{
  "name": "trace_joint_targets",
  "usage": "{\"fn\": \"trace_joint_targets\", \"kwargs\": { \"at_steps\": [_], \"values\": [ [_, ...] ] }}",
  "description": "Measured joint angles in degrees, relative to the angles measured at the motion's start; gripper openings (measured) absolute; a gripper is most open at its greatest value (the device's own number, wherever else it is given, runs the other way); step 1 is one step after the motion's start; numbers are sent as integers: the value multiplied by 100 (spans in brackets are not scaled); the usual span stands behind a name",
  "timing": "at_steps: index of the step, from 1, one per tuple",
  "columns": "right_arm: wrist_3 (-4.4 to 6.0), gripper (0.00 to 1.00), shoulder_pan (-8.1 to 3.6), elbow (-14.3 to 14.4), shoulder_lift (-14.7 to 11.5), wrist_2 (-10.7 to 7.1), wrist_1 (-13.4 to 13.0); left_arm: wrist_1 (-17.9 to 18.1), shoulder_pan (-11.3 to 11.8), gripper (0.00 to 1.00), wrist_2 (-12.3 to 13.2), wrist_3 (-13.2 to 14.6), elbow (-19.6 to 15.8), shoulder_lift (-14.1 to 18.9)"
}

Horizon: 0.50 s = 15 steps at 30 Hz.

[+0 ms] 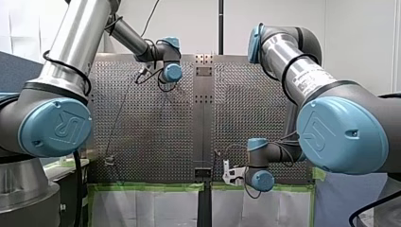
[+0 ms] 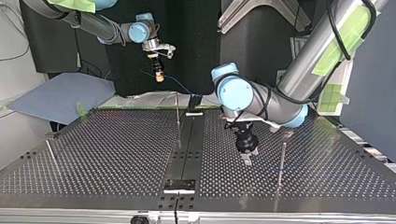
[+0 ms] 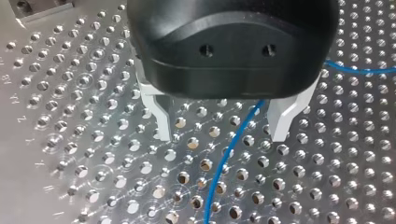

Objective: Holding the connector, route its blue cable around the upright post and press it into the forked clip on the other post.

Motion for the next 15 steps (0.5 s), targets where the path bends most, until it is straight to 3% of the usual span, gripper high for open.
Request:
{"fn": "trace_joint_targets", "kwargs": {
  "at_steps": [15],
  "values": [
    [0,0,7,0,-1,0,17,-7,43,100,3,-26,4,-303]
  ]
}}
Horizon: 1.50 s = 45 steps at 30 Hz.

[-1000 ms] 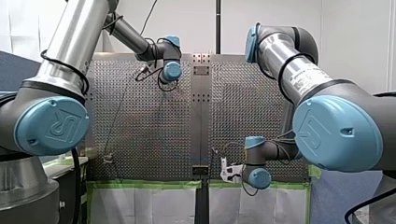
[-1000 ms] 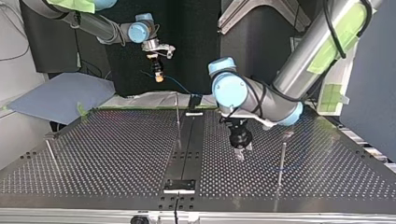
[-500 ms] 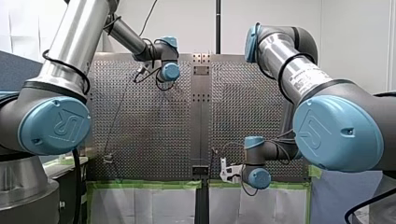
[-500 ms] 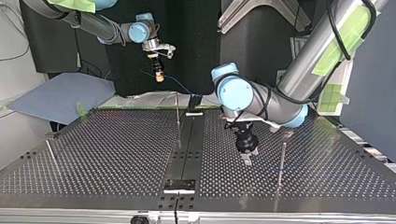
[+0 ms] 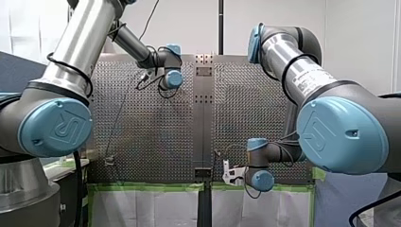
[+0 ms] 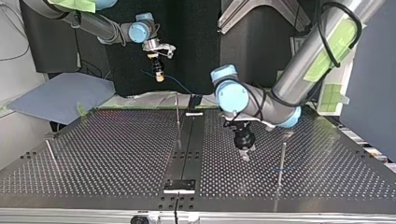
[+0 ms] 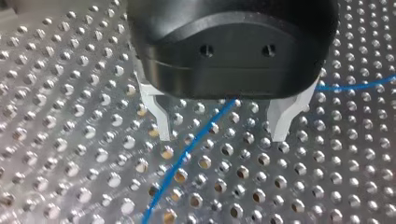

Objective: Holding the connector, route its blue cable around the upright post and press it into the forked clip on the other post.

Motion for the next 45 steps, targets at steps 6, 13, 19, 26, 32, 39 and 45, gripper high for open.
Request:
{"fn": "trace_joint_targets", "kwargs": {
  "at_steps": [6,13,19,26,32,39,45],
  "values": [
    [0,0,13,1,-2,0,0,-41,50,100,18,-3,82,-200],
    [-7,0,24,0,-2,0,8,22,56,100,116,-49,92,-394],
    [-12,0,30,0,-3,0,11,27,64,100,123,-98,87,-438],
    [-16,0,30,1,-3,0,12,33,74,100,82,-81,85,-712],
    [-15,0,29,0,-4,0,12,66,122,100,12,-51,85,-1036],
    [-17,0,29,0,-4,0,19,33,157,100,-134,30,84,-1144],
    [-18,0,30,0,-4,0,38,-36,159,100,-255,123,43,-1155]
  ]
}}
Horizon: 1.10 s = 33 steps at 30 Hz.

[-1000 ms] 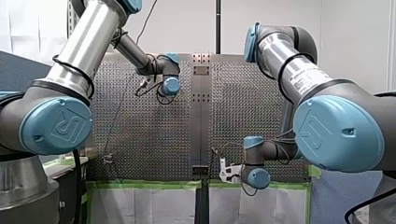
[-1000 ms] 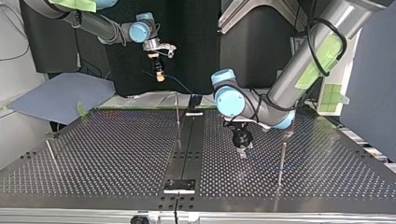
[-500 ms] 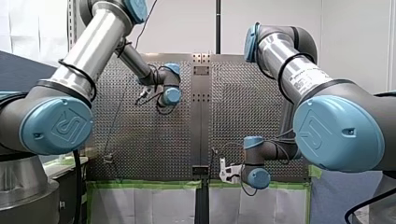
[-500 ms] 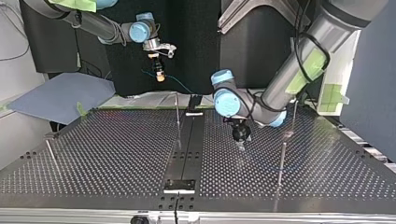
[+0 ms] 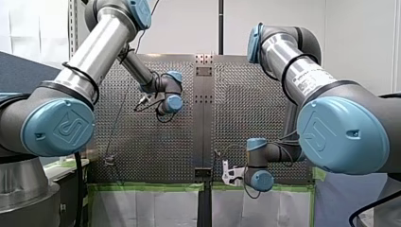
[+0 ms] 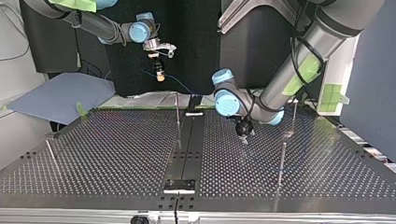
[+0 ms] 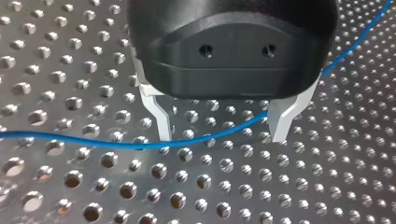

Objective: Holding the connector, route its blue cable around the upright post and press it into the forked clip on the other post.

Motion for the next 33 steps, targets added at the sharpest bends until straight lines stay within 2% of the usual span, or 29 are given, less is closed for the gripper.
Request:
{"fn": "trace_joint_targets", "kwargs": {
  "at_steps": [14,20,25,33],
  "values": [
    [-9,0,-2,0,-4,0,14,25,-27,100,25,-8,-278,-11],
    [-7,0,-2,0,-4,0,7,66,-40,100,117,-92,-389,-38],
    [-8,0,-1,1,-5,0,15,38,-86,100,178,-102,-396,-259],
    [-22,0,-3,0,-9,-3,19,-54,-146,100,52,-98,-399,-649]
  ]
}}
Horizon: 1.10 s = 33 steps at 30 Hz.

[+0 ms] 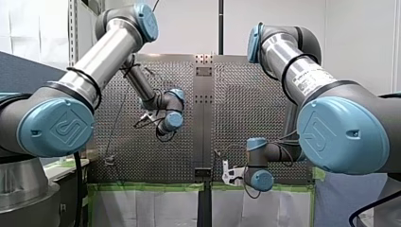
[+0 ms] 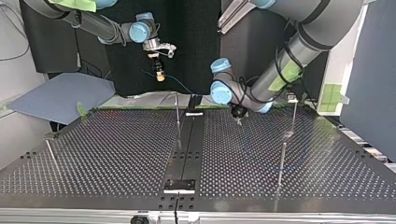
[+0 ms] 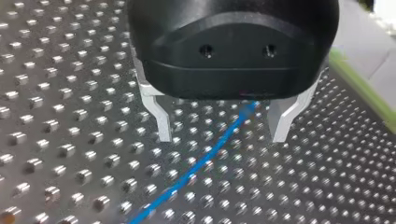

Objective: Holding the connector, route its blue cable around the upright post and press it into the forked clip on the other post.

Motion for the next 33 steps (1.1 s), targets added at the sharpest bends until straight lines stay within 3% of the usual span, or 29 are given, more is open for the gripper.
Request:
{"fn": "trace_joint_targets", "kwargs": {
  "at_steps": [14,23,33],
  "values": [
    [-56,0,15,0,-8,-5,-1,-140,-102,100,129,-48,-3,-311],
    [-96,0,28,0,-24,-6,-1,-256,-334,100,537,-386,-77,-714],
    [-101,0,55,0,-76,-11,11,-255,-437,100,990,-740,-94,-769]
  ]
}}
